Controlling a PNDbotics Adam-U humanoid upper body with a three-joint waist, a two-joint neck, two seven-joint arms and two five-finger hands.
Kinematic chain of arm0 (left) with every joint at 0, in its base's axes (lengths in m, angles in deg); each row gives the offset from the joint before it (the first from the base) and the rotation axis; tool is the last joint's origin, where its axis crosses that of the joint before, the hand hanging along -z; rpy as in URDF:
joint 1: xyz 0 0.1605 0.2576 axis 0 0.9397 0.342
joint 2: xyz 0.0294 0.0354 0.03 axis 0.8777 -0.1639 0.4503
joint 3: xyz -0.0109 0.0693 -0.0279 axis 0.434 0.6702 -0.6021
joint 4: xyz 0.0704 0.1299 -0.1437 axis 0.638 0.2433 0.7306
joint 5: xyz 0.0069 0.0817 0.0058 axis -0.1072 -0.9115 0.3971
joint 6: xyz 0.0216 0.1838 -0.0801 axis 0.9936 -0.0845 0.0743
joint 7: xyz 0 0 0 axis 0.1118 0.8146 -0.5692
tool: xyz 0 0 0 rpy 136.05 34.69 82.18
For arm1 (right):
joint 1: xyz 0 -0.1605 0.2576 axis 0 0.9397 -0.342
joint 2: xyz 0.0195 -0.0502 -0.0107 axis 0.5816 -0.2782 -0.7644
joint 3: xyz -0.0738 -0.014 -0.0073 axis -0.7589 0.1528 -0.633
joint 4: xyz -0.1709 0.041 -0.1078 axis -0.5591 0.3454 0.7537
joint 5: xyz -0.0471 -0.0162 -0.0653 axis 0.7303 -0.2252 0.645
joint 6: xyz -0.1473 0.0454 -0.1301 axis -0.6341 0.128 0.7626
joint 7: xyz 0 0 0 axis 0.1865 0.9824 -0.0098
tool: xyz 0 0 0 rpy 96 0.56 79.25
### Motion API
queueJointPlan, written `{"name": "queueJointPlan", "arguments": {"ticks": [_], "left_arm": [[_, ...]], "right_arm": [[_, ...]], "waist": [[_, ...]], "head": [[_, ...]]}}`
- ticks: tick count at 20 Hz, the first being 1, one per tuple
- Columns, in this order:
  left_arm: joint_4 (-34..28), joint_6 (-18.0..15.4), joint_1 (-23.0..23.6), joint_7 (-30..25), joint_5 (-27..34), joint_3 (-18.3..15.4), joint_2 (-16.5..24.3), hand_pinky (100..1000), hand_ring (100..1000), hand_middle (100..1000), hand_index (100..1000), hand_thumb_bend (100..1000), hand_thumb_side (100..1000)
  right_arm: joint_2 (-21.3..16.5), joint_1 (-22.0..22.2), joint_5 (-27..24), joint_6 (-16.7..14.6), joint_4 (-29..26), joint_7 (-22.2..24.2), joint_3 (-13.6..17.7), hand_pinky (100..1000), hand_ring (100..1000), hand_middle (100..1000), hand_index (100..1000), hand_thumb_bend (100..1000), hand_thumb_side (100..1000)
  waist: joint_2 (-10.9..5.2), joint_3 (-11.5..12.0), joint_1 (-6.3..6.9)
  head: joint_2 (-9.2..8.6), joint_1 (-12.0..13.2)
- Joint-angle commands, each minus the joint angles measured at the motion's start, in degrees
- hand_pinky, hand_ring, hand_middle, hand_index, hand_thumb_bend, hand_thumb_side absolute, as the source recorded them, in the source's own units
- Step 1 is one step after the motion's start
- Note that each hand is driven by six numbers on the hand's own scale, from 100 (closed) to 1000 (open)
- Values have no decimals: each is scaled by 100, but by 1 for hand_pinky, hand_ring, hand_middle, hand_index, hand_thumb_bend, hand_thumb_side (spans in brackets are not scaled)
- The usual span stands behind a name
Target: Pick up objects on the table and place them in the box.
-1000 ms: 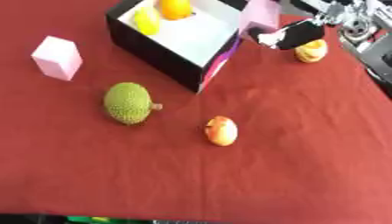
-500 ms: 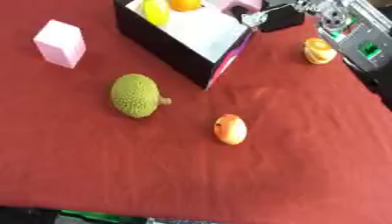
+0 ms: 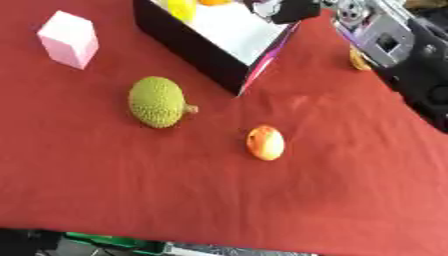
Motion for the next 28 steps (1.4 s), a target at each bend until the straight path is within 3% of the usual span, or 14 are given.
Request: {"name": "queueJointPlan", "arguments": {"ticks": [1, 5, 8, 10, 12, 17, 21, 25, 28], "left_arm": [[-125, -35, -67, 25, 2, 1, 82, 750, 852, 823, 836, 189, 701], [-125, -13, -43, -17, -22, 17, 58, 750, 852, 823, 834, 190, 702], [-125, 18, -25, -50, -47, 25, 38, 750, 852, 823, 833, 192, 702], [-125, 33, -24, -59, -48, 29, 31, 750, 852, 822, 833, 192, 702], [-125, 52, -8, -67, -50, 33, 31, 750, 852, 822, 833, 195, 703], [-125, 94, 28, -72, -51, 33, 23, 749, 850, 819, 832, 196, 704], [-125, 88, 100, -67, -63, 16, 44, 748, 850, 817, 831, 189, 701], [-118, 58, 227, -72, -88, 5, 90, 747, 849, 816, 831, 182, 699], [-83, 40, 381, -89, -145, -18, 112, 748, 850, 816, 831, 181, 699]], "right_arm": [[-38, -83, 238, -67, 125, 94, 45, 892, 756, 572, 728, 235, 471], [9, -63, 374, -130, 253, 147, 48, 919, 865, 715, 857, 321, 500], [19, -56, 517, -259, 284, 287, 50, 991, 941, 804, 953, 460, 511], [18, -62, 635, -300, 307, 352, 83, 1000, 965, 832, 976, 455, 656], [15, -63, 726, -287, 319, 349, 118, 1000, 963, 838, 982, 453, 733], [-36, -44, 513, -194, 128, 219, 149, 1000, 947, 819, 971, 459, 575], [-172, 7, 270, 3, -197, 111, 247, 997, 934, 809, 961, 459, 519], [-278, 193, 164, 193, -658, 314, 295, 997, 933, 810, 957, 451, 474], [-309, 394, -5, 364, -1232, 584, 381, 1000, 932, 808, 955, 395, 397]], "waist": [[-102, 15, 48], [-81, 32, 32], [-73, 35, 29], [-76, 38, 32], [-86, 36, 34], [-112, 3, 46], [-152, -79, 89], [-208, -216, 145], [-269, -374, 192]], "head": [[4, -94], [-87, -119], [-125, -95], [-125, -87], [-99, -82], [-70, -91], [-53, -44], [-23, 56], [21, 159]]}}
